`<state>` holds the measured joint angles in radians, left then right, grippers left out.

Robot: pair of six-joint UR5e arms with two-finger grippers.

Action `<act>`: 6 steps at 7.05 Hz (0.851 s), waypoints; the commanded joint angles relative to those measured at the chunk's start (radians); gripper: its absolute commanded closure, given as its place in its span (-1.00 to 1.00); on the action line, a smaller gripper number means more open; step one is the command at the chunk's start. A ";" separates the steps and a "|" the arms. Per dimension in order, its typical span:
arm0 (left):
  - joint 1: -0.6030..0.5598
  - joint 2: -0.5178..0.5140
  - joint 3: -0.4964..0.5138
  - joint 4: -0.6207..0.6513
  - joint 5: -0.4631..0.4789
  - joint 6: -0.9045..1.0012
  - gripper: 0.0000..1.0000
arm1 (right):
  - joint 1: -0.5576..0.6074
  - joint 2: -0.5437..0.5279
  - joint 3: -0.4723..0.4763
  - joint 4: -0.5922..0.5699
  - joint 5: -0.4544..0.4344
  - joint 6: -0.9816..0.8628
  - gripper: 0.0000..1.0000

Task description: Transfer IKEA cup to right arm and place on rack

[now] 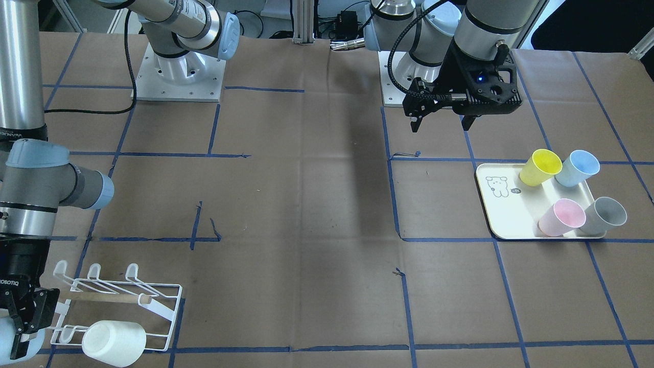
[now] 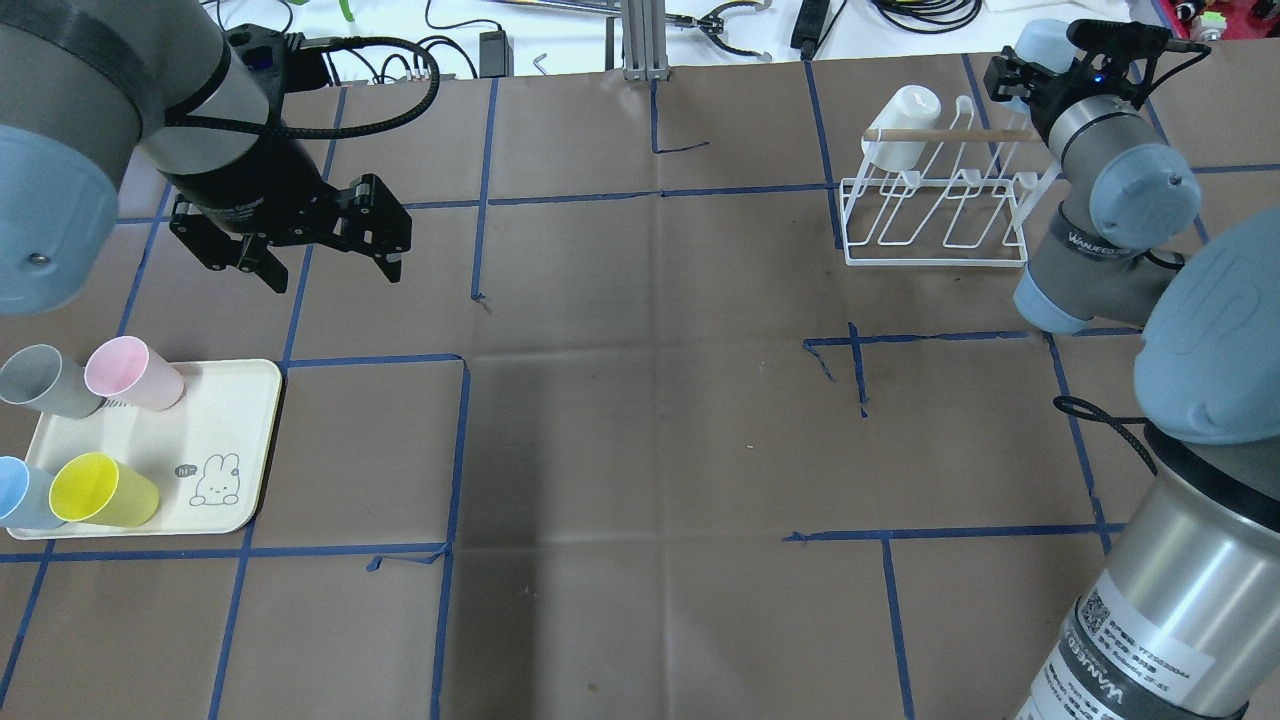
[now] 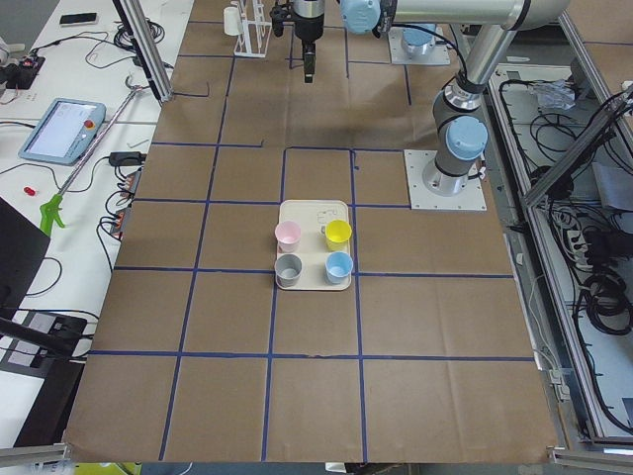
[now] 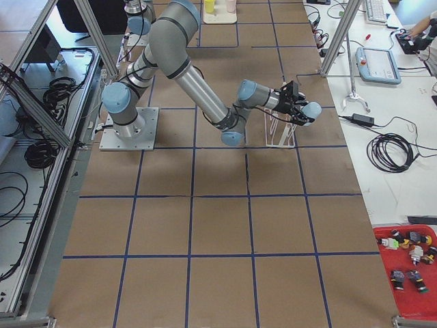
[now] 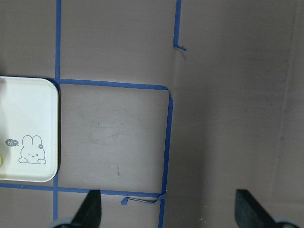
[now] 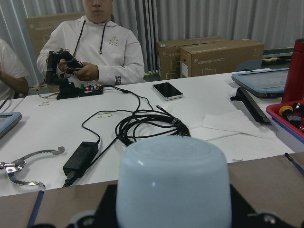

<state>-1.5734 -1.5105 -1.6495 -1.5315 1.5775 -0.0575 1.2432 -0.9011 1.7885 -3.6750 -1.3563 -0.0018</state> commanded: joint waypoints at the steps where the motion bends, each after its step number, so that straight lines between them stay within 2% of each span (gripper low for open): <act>1: 0.001 0.006 0.000 0.010 0.003 0.027 -0.99 | 0.001 -0.005 0.003 0.007 -0.001 0.000 -1.00; 4: 0.026 0.010 -0.003 0.011 0.003 0.054 -0.99 | 0.007 -0.059 -0.003 0.035 0.002 0.002 -1.00; 6: 0.026 0.013 -0.003 0.011 0.004 0.054 -0.99 | 0.012 -0.161 -0.008 0.203 0.002 0.005 -1.00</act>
<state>-1.5488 -1.4991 -1.6516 -1.5203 1.5811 -0.0028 1.2522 -1.0020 1.7830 -3.5567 -1.3548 0.0012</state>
